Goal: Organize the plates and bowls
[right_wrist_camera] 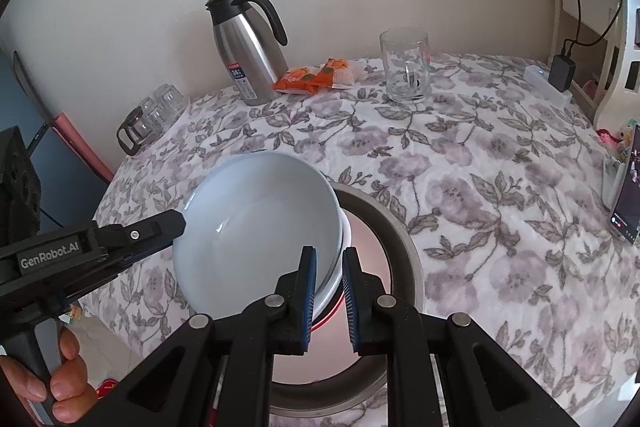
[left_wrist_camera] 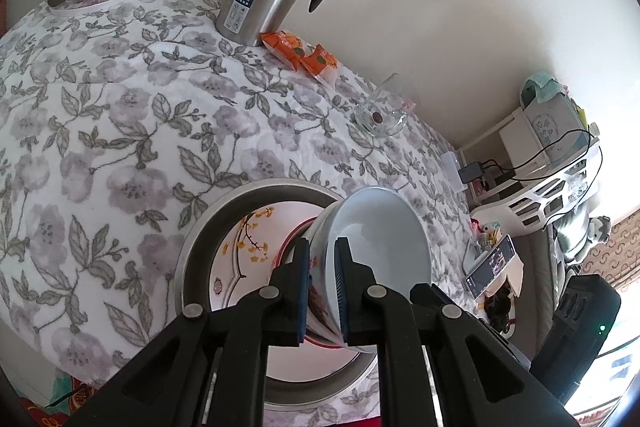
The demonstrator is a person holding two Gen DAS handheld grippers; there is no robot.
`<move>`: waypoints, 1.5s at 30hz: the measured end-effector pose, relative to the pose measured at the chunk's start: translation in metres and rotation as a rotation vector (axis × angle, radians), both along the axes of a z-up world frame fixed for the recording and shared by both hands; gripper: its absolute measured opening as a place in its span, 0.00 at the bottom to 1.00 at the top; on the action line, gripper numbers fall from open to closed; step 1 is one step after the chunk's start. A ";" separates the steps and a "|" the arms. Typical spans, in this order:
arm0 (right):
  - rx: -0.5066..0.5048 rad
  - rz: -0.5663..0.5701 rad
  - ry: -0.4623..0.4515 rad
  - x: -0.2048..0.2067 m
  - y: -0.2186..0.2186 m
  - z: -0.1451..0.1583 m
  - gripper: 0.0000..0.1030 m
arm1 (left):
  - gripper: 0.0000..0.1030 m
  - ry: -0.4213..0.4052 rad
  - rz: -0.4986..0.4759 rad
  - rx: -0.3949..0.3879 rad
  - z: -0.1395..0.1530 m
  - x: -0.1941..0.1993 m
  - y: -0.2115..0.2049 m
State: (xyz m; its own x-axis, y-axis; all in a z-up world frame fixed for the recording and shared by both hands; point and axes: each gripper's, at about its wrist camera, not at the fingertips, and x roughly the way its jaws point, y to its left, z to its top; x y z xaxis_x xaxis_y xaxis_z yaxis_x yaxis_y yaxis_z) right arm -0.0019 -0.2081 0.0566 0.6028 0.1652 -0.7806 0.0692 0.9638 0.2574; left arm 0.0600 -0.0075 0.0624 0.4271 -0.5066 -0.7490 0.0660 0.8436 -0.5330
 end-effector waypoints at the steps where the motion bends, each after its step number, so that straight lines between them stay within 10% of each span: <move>1: 0.001 0.000 0.000 0.000 -0.001 0.000 0.16 | 0.12 -0.002 0.000 -0.001 0.000 -0.001 0.001; 7: -0.003 -0.008 -0.018 -0.003 -0.005 0.004 0.19 | 0.12 -0.040 0.012 0.033 0.007 -0.007 0.005; 12: -0.021 -0.013 -0.009 -0.002 -0.005 0.003 0.45 | 0.54 -0.073 0.047 0.133 0.010 -0.011 0.010; 23: -0.085 -0.029 0.005 0.000 -0.001 -0.002 0.72 | 0.84 -0.074 0.076 0.357 -0.004 -0.015 0.016; 33: -0.109 -0.053 0.004 -0.003 -0.004 -0.004 1.00 | 0.91 -0.090 0.083 0.424 -0.012 -0.025 0.025; 45: -0.111 -0.066 -0.036 -0.025 -0.008 -0.005 1.00 | 0.93 -0.086 0.044 0.432 -0.021 -0.048 0.024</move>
